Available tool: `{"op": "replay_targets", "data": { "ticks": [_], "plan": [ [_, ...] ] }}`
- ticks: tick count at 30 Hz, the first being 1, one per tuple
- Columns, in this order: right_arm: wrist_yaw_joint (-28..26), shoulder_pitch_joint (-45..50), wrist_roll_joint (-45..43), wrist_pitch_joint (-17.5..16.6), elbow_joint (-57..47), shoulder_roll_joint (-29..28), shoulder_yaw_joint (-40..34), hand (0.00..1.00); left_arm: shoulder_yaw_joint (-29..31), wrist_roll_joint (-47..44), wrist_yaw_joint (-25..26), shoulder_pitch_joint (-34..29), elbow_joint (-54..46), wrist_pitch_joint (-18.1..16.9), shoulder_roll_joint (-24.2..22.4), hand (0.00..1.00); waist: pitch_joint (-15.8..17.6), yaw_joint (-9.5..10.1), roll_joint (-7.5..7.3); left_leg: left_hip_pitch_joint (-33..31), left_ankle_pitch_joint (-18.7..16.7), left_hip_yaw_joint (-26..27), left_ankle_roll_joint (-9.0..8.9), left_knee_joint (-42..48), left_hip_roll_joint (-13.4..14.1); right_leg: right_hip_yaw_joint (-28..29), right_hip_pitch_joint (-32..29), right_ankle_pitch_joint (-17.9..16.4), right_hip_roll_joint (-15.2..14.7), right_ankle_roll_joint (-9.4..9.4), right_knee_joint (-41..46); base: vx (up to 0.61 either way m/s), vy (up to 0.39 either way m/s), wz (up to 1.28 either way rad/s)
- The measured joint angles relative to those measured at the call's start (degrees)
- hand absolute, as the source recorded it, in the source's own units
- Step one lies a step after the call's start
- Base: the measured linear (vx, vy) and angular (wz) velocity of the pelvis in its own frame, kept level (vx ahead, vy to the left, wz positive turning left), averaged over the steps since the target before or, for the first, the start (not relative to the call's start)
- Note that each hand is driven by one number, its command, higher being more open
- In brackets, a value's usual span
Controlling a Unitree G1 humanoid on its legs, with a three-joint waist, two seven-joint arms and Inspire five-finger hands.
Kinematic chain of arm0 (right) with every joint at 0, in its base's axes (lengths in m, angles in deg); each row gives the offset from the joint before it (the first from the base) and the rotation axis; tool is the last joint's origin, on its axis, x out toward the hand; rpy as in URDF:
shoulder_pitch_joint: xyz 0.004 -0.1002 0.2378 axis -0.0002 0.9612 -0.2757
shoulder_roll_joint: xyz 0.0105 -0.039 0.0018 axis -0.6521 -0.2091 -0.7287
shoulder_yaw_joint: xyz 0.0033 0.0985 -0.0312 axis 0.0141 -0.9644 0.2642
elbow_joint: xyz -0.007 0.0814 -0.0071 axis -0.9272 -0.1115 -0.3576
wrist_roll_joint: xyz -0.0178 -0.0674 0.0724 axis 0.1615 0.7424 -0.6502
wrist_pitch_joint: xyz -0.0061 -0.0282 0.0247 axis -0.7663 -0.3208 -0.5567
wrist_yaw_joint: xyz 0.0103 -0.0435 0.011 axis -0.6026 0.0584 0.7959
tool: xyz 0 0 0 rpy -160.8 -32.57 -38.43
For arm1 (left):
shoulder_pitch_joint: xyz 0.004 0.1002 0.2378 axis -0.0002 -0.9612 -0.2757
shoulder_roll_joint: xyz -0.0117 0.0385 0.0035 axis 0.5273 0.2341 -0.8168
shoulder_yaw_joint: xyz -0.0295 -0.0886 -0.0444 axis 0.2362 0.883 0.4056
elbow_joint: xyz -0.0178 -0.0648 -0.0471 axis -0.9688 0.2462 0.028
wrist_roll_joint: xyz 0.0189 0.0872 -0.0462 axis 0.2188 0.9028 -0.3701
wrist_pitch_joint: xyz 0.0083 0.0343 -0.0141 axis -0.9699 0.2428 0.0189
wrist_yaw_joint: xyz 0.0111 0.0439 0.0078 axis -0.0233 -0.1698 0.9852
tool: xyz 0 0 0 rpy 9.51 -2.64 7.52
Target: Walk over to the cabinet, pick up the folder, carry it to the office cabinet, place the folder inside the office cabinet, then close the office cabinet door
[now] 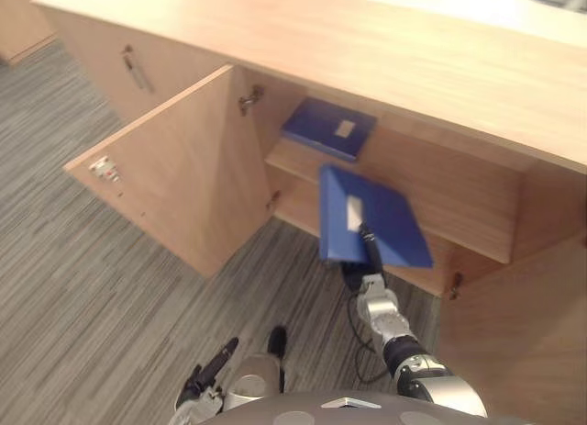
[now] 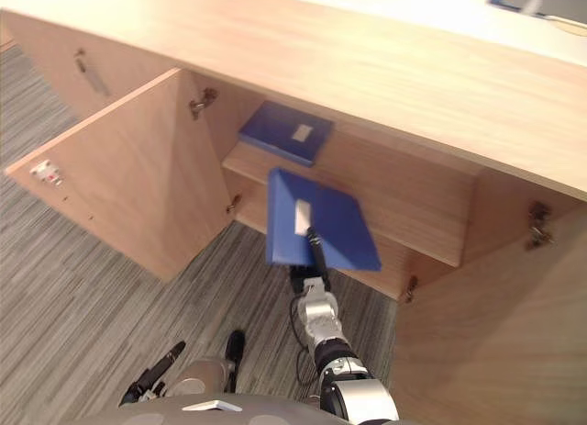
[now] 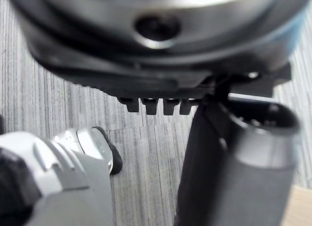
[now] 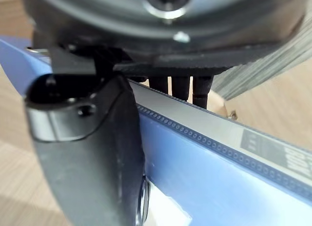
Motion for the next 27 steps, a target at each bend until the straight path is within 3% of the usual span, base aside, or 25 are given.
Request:
{"op": "replay_targets", "data": {
  "ticks": [2, 5, 10, 17, 19, 21, 23, 25, 27],
  "plan": [
    [0.3, -0.6, -0.3, -1.4, -3.7, 0.1, -1.3, 0.0, 0.3, 0.3, 0.8, -0.5, -0.1, 0.0, -0.6, 1.0, 0.0, 0.34, 0.49, -1.8, -3.0, 2.4, 0.39, 4.5, 1.5, 0.4, 0.6, -0.7, 0.8, -0.59, -0.3, -0.06, 0.008, -0.1],
    [0.4, -0.7, -0.2, -2.0, -5.4, 0.8, -2.9, 0.0, 0.3, 0.5, 0.9, -0.6, -0.1, 0.0, -0.4, 1.0, 0.0, 0.68, 0.22, -2.2, -3.3, 3.7, 0.49, 4.4, 2.0, 1.1, -0.3, -1.1, 0.8, -0.98, -0.4, -0.06, 0.032, -0.14],
    [1.4, 0.9, 0.6, -1.3, -5.3, 0.6, -6.0, 0.0, 0.5, 1.0, 0.9, -1.8, -0.2, 0.0, -0.5, 1.0, 0.0, 0.73, 0.31, -1.6, -3.2, 7.5, 0.53, 2.8, 2.5, 5.7, -2.8, -0.1, -0.4, 0.54, -0.3, -0.03, 0.061, -0.42],
    [3.1, 4.7, 2.1, -0.7, -5.1, 2.5, -6.2, 0.0, -1.8, 9.6, 0.7, -2.1, 0.4, -0.4, 0.9, 1.0, -1.2, 0.5, 0.57, 1.7, -2.4, 14.1, 2.18, -3.7, -0.5, 11.2, -6.5, 1.3, -5.0, 3.05, 0.2, 0.04, 0.084, -0.42],
    [3.5, 4.4, 4.5, 0.1, -5.1, 3.5, -6.1, 0.0, -3.1, 9.6, 0.4, -2.1, 0.3, -0.6, 1.3, 1.0, -1.3, 0.98, 0.64, 1.9, -2.8, 16.1, 2.79, -4.1, -0.9, 13.3, -9.6, 0.6, -6.1, 4.23, 4.0, 0.06, 0.123, -0.5],
    [4.1, 2.9, 6.5, 1.0, -5.2, 4.0, -6.0, 0.0, -5.6, 9.6, 0.4, -2.1, 0.4, -0.8, 1.9, 1.0, -1.1, 0.9, 1.17, 2.0, -3.3, 17.9, 3.57, -4.1, -0.4, 14.8, -14.6, 0.1, -6.6, 3.86, 11.8, 0.04, 0.134, -0.58],
    [4.8, -0.3, 8.4, 1.5, -5.2, 4.0, -5.4, 0.0, -9.3, 9.6, 0.4, -2.1, -0.2, -1.5, 3.1, 1.0, -0.3, 0.65, 1.24, 2.8, -4.0, 20.8, 4.6, -3.4, 0.3, 14.0, -23.1, -0.9, -8.8, 2.46, 26.2, -0.01, 0.089, -0.55],
    [5.0, -3.7, 9.8, 1.6, -5.4, 4.2, -4.6, 0.0, -10.8, 9.5, 0.4, -2.1, -1.2, -2.0, 3.7, 1.0, 0.6, 0.74, 1.61, 2.4, -5.6, 22.6, 4.51, -0.8, 1.5, 8.5, -25.3, -1.6, -11.4, 1.02, 27.7, -0.05, 0.019, -0.53],
    [5.0, -9.7, 9.8, 1.6, -7.5, 4.5, -3.2, 0.0, -11.6, 9.3, 0.3, -1.8, -3.5, -2.9, 4.3, 1.0, 2.4, 0.7, 1.75, -2.5, -8.8, 23.4, 3.72, 7.0, 4.6, 3.7, -27.7, -0.2, -11.2, 0.24, 22.8, -0.13, -0.078, -0.43]
  ]
}}
